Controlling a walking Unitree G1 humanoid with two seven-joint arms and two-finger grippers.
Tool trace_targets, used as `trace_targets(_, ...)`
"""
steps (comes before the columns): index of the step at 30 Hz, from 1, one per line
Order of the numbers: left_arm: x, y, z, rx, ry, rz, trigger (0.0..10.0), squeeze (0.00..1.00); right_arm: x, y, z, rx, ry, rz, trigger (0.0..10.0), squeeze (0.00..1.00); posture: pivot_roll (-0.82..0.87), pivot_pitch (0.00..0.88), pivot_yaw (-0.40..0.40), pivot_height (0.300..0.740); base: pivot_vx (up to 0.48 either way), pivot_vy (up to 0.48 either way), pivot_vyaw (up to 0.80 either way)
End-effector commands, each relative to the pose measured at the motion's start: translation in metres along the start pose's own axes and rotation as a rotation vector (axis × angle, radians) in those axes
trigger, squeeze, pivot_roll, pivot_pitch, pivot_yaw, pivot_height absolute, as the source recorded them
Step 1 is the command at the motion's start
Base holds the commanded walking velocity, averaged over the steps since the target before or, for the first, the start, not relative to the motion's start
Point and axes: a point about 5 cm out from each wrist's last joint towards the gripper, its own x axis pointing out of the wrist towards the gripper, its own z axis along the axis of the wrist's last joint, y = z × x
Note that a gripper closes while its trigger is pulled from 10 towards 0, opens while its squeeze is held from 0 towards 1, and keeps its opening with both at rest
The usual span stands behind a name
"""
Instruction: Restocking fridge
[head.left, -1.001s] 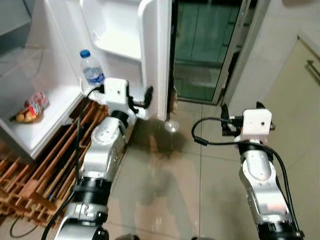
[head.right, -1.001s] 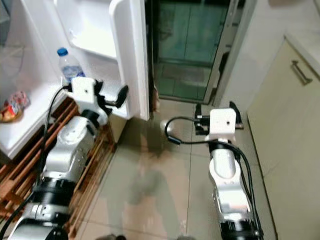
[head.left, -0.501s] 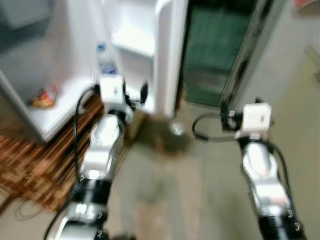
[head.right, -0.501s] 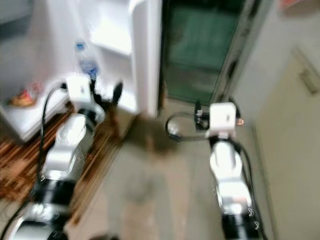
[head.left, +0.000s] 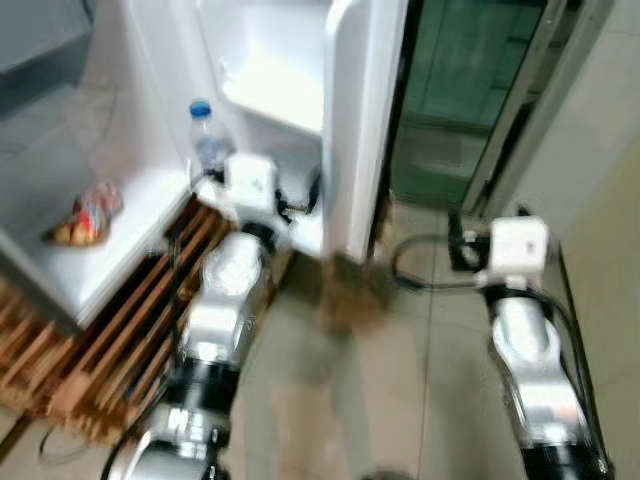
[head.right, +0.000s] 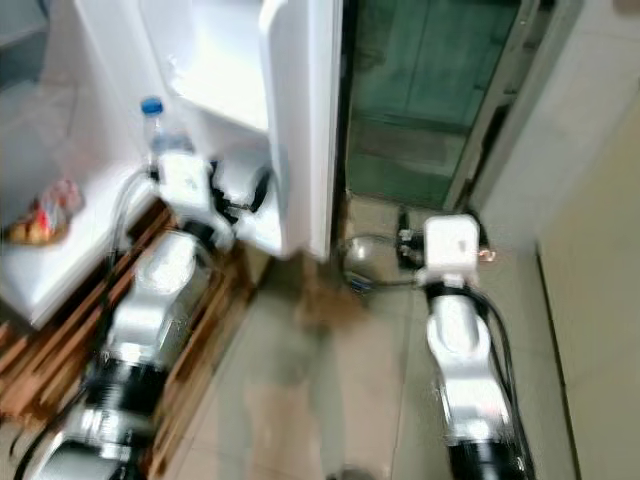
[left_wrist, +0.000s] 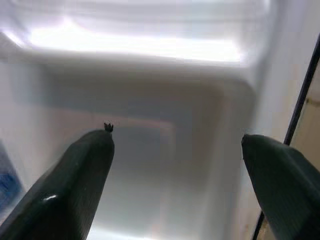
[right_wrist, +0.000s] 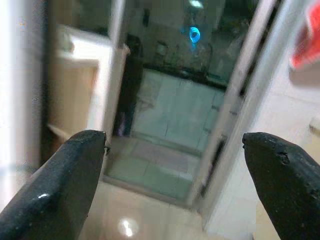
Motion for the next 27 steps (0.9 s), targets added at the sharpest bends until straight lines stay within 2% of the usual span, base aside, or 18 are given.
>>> trace_targets(1, -0.003, 0.005, 0.003, 0.002, -0.020, 0.007, 10.0, 0.00, 0.002, 0.009, 0.005, 0.007, -0.011, 0.025, 10.0, 0.00, -0.05, 0.000, 0.016, 0.740, 0.000, 0.000, 0.00)
trace_targets(6, -0.003, 0.014, 0.003, -0.003, -0.016, 0.037, 10.0, 0.00, 0.002, 0.008, 0.004, 0.005, -0.007, 0.023, 10.0, 0.00, -0.05, 0.000, 0.016, 0.740, 0.000, 0.000, -0.63)
trace_targets(10, -0.003, 0.014, 0.003, -0.002, -0.016, 0.039, 10.0, 0.00, 0.003, 0.007, 0.003, 0.002, -0.009, 0.021, 10.0, 0.00, -0.05, 0.000, 0.012, 0.740, 0.000, 0.000, -0.67)
trace_targets(20, -0.008, 0.017, -0.004, 0.024, 0.028, 0.086, 10.0, 0.00, 0.006, 0.010, 0.005, 0.015, -0.014, 0.033, 10.0, 0.00, -0.04, 0.000, 0.002, 0.740, 0.000, 0.000, 0.00)
trace_targets(27, -0.017, 0.025, -0.005, 0.023, 0.027, 0.139, 10.0, 0.00, 0.011, 0.019, 0.003, 0.037, 0.008, 0.082, 10.0, 0.00, -0.01, 0.000, -0.033, 0.740, 0.000, 0.000, 0.66)
